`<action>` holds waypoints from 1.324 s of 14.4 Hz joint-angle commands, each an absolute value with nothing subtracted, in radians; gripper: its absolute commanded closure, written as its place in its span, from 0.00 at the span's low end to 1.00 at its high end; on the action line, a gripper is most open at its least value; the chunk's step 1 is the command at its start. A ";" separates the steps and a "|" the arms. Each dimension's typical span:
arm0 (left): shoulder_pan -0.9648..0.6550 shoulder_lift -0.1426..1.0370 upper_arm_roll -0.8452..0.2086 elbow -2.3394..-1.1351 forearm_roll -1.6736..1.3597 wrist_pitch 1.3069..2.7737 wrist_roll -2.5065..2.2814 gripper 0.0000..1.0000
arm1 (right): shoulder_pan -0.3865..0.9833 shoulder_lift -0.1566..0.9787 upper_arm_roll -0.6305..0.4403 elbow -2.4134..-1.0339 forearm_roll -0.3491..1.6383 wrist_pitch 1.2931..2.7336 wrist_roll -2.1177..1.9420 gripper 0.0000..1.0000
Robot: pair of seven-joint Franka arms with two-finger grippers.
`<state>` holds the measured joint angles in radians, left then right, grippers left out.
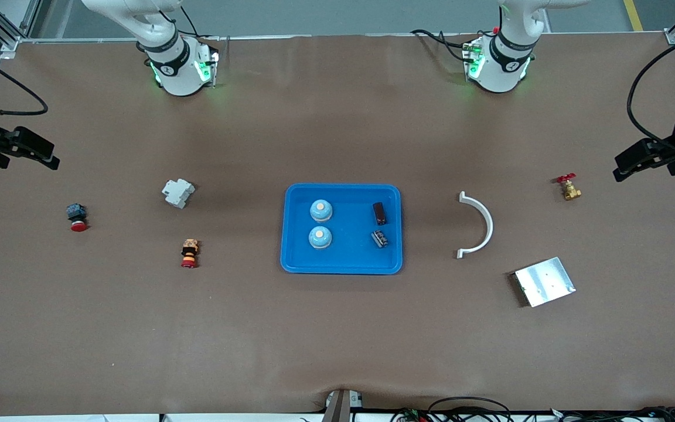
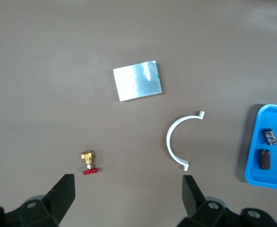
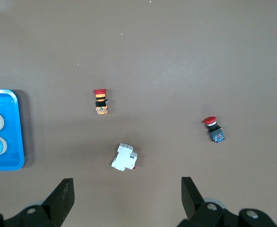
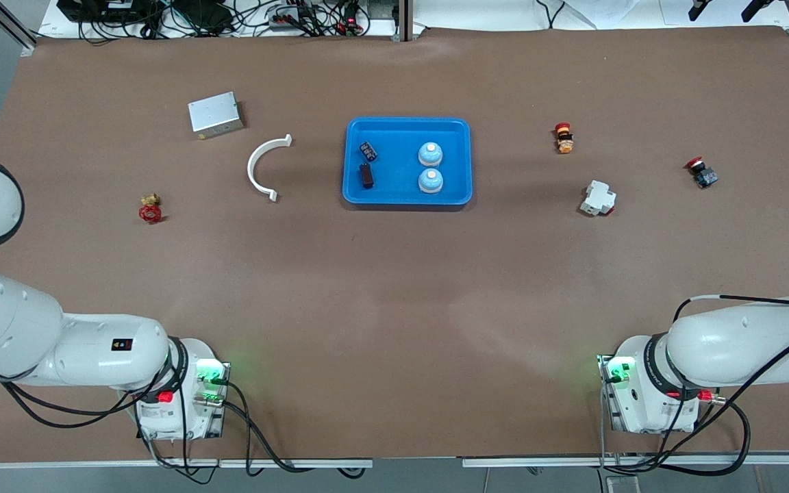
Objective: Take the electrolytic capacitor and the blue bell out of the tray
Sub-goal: 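Reach both grippers from rest toward the blue tray, then lower the left gripper to a capacitor while the right gripper lowers to a bell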
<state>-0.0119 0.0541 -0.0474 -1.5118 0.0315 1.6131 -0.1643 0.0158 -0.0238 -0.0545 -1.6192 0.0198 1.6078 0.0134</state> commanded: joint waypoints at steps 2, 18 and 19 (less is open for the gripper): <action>-0.009 0.052 -0.110 -1.503 0.012 1.608 -0.218 0.00 | 0.009 -0.045 -0.051 -1.660 0.035 1.621 0.023 0.00; -0.382 0.383 -0.219 -1.502 0.011 1.718 -0.986 0.00 | 0.369 -0.045 -0.044 -1.959 0.040 1.929 0.520 0.00; -0.387 0.406 -0.219 -1.503 0.003 1.741 -1.036 0.00 | 0.399 -0.025 -0.043 -1.965 0.040 1.957 0.563 0.00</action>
<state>-0.3585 0.3658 -0.2277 -1.5214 0.0185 1.7073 -0.9527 0.3452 -0.0223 -0.0320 -1.9242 0.0297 1.9030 0.4828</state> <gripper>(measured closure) 0.000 0.000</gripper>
